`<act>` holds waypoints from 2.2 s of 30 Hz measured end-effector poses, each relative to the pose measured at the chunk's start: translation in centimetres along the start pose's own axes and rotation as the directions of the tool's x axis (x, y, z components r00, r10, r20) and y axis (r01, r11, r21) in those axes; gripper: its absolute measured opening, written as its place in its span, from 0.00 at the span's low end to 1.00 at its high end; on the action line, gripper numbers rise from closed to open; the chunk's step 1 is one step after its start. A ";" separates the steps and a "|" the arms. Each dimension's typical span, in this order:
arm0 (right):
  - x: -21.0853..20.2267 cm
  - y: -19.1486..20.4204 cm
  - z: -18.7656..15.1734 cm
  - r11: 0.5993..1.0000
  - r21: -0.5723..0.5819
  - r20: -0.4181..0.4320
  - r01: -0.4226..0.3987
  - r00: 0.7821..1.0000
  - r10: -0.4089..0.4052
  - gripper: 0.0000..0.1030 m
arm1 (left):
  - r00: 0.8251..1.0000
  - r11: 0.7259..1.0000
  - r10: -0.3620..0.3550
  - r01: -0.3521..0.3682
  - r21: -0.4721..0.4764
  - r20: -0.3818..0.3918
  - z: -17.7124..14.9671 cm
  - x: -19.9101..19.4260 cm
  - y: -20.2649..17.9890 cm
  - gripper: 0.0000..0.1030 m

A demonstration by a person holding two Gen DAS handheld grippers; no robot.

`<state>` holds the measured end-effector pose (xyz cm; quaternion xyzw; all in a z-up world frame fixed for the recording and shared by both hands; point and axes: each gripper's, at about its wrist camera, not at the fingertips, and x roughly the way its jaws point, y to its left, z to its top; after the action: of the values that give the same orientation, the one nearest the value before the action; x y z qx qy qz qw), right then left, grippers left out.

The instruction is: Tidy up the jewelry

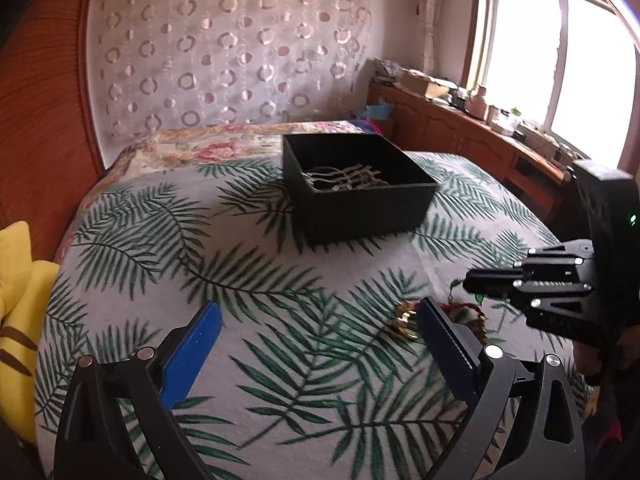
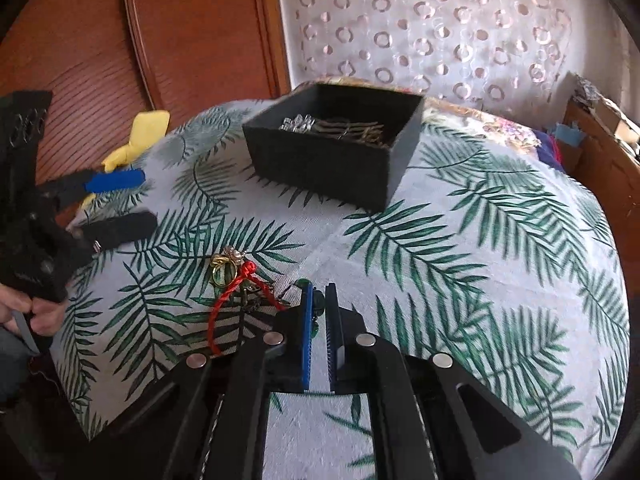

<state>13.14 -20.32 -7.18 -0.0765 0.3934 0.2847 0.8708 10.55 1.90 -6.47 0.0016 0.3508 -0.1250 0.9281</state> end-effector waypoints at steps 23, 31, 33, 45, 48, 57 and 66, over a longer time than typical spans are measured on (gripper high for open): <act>-4.9 0.0 -1.5 0.999 0.034 0.122 0.025 0.992 -0.029 0.07 | 0.984 0.993 -0.087 0.098 0.065 -0.158 -0.3 4.1 -4.6 0.21; -5.1 0.4 -1.3 0.999 0.023 0.127 0.025 0.992 -0.027 0.07 | 0.984 0.992 -0.082 0.095 0.082 -0.157 -0.8 3.9 -4.6 0.09; -5.3 0.4 -1.1 1.000 0.019 0.133 0.024 0.991 -0.026 0.07 | 0.986 0.993 -0.078 0.090 0.081 -0.149 -1.0 3.5 -4.4 0.09; -6.3 0.4 0.8 1.000 -0.002 0.170 0.028 0.985 -0.028 0.07 | 0.995 0.995 -0.078 0.082 0.058 -0.069 0.2 0.8 -3.8 0.09; -6.4 0.6 1.4 0.999 -0.013 0.174 0.033 0.984 -0.031 0.07 | 0.996 0.995 -0.075 0.078 0.064 -0.051 0.7 0.3 -3.9 0.09; -6.5 0.5 4.5 0.998 -0.042 0.204 0.050 0.978 -0.040 0.07 | 0.998 0.996 -0.055 0.057 0.071 -0.020 2.3 0.1 -4.0 0.09; -5.8 0.1 9.5 0.995 -0.064 0.233 0.072 0.971 -0.055 0.07 | 0.999 0.997 -0.038 0.038 0.069 -0.002 3.7 0.2 -3.4 0.09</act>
<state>16.14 -19.33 3.52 -0.0868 0.2764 0.2775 0.9160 12.31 -1.79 -3.59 0.0271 0.3465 -0.1544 0.9249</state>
